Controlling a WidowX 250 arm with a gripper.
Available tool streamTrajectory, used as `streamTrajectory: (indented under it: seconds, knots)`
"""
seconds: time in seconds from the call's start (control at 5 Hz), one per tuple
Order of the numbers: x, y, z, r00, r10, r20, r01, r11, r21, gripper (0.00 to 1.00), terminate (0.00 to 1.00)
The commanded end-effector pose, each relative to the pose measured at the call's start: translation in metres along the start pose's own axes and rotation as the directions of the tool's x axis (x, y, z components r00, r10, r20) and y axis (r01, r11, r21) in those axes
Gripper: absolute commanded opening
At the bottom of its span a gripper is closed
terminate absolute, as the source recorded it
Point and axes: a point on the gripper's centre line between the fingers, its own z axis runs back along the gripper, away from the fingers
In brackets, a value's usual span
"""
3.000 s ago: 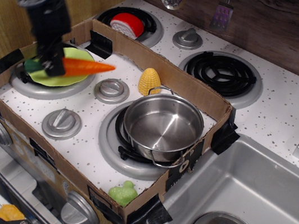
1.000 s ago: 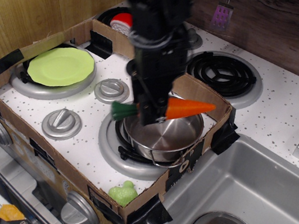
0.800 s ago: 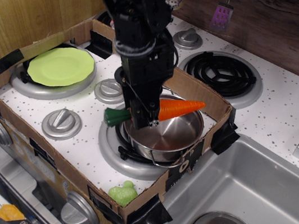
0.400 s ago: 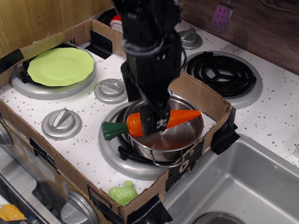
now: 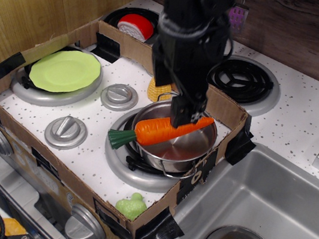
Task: Take carrot off plate
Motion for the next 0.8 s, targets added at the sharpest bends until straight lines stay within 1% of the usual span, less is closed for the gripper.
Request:
streamTrajectory:
  seconds: [0.0, 0.4, 0.6]
  knots:
    - [0.0135, 0.0071, 0.0165, 0.994, -0.068, 0.085, 0.072, 0.996, -0.048, 1.00, 0.00]
    - [0.0135, 0.0071, 0.0165, 0.994, -0.068, 0.085, 0.072, 0.996, -0.048, 1.00, 0.00]
    - [0.0135, 0.0071, 0.0165, 0.994, -0.068, 0.085, 0.072, 0.996, -0.048, 1.00, 1.00]
